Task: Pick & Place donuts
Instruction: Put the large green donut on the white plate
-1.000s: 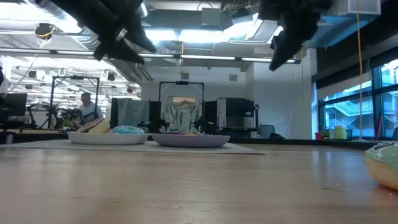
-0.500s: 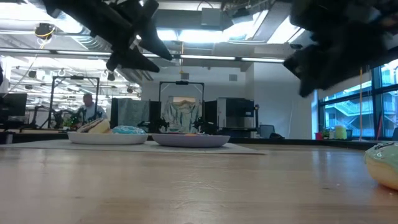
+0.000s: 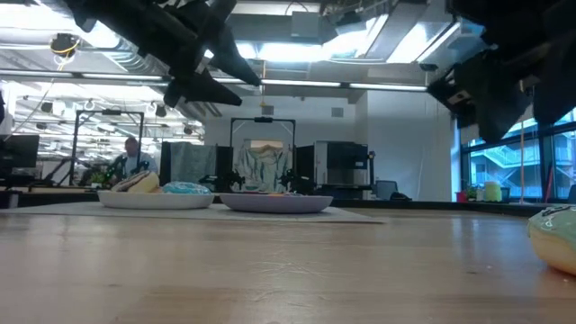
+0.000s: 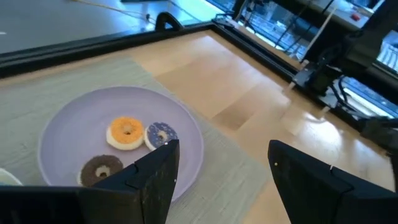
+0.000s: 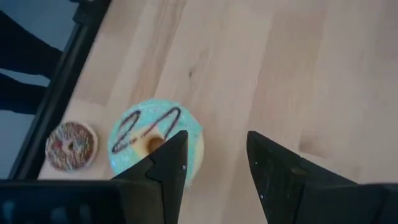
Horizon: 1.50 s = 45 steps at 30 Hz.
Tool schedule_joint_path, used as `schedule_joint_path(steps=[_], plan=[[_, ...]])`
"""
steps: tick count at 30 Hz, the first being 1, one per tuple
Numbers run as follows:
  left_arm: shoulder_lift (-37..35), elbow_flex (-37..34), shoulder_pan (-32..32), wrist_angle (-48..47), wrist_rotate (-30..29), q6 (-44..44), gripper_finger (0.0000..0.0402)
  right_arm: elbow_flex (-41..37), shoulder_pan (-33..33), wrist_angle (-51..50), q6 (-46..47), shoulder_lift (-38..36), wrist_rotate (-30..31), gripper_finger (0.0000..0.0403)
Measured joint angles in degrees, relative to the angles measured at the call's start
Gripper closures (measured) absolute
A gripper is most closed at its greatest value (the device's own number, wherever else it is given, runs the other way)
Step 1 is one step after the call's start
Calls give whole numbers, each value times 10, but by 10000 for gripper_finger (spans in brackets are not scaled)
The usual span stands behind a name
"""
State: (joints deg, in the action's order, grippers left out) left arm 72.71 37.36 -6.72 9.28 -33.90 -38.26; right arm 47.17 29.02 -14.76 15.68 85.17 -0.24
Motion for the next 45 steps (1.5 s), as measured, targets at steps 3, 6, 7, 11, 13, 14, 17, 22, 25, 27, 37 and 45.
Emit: schedule_joint_path(steps=[3, 6, 7, 11, 13, 14, 17, 22, 25, 27, 37, 45], plan=[[0, 0, 0, -1, 17, 5, 162, 22, 1, -6, 23, 32, -15, 236], [0, 0, 0, 0, 43, 19, 162, 42, 1, -5, 42, 55, -32, 236], [0, 0, 0, -1, 52, 23, 162, 50, 1, -4, 50, 63, -37, 236], [0, 0, 0, -2, 85, 35, 162, 75, 7, -33, 54, 90, -39, 236], [0, 0, -2, -2, 96, 35, 162, 87, 13, -59, 67, 107, -35, 236], [0, 0, -5, -1, 98, 35, 162, 92, 17, -71, 75, 116, -35, 236], [0, 0, -16, -4, 101, 40, 162, 101, 29, -83, 94, 145, -33, 236], [0, 0, -40, -1, 98, 60, 162, 118, 43, -112, 136, 177, -19, 236], [0, 0, -48, -3, 97, 67, 162, 127, 47, -134, 145, 188, -10, 236], [0, 0, -50, -4, 96, 67, 162, 131, 47, -137, 146, 192, -11, 238], [0, 0, -52, -4, 95, 66, 162, 131, 47, -140, 150, 193, -15, 336], [0, 0, -52, 0, 94, 76, 162, 129, 33, -166, 137, 176, -15, 369]])
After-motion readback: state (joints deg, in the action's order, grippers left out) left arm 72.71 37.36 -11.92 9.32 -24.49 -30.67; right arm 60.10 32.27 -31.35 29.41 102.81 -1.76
